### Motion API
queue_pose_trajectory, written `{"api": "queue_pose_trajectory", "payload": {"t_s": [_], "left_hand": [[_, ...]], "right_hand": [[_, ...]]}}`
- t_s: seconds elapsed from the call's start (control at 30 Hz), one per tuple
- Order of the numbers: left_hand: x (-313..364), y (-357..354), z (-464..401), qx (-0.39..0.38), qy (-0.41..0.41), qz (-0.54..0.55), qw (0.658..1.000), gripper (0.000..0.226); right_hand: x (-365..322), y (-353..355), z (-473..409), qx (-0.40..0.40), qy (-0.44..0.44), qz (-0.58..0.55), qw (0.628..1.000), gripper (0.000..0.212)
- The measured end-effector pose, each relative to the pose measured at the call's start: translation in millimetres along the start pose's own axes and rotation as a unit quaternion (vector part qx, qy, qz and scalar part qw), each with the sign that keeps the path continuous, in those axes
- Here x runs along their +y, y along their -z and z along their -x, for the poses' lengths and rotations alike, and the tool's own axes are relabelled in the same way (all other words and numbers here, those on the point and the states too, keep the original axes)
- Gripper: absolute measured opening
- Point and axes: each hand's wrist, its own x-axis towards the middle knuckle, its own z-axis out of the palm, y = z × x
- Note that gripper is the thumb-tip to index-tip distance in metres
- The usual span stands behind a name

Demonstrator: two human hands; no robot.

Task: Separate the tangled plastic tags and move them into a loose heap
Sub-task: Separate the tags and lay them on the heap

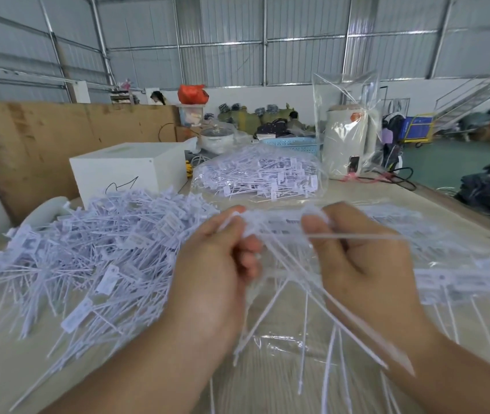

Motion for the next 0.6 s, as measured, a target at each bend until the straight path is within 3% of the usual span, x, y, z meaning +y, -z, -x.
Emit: {"api": "queue_pose_trajectory", "payload": {"t_s": [0.07, 0.13, 0.23, 0.3, 0.33, 0.47, 0.6], "left_hand": [[12.6, 17.3, -17.8, 0.044, 0.016, 0.000, 0.999, 0.016], [21.0, 29.2, -29.8, 0.036, 0.026, -0.043, 0.998, 0.015], [15.5, 28.2, -25.4, -0.118, 0.010, -0.205, 0.972, 0.022], [9.0, 21.3, -14.4, -0.237, 0.010, -0.276, 0.931, 0.016], [7.3, 19.3, -10.3, -0.254, 0.007, -0.288, 0.923, 0.017], [6.8, 15.5, -2.3, -0.246, -0.008, -0.313, 0.917, 0.014], [6.2, 16.3, 0.5, -0.250, 0.000, -0.332, 0.909, 0.027]], "right_hand": [[4.7, 6.2, -2.8, 0.026, -0.003, -0.011, 1.000, 0.040], [10.0, 9.0, -3.4, -0.027, -0.020, -0.047, 0.998, 0.041], [17.1, 5.1, -0.1, -0.173, -0.037, -0.070, 0.982, 0.023], [22.7, 3.2, 1.0, -0.222, -0.031, -0.055, 0.973, 0.029], [25.1, 3.1, 1.0, -0.235, -0.029, -0.052, 0.970, 0.034], [32.7, 2.5, 2.8, -0.298, -0.025, -0.060, 0.952, 0.044], [31.7, 1.3, 4.0, -0.324, -0.006, -0.035, 0.945, 0.044]]}}
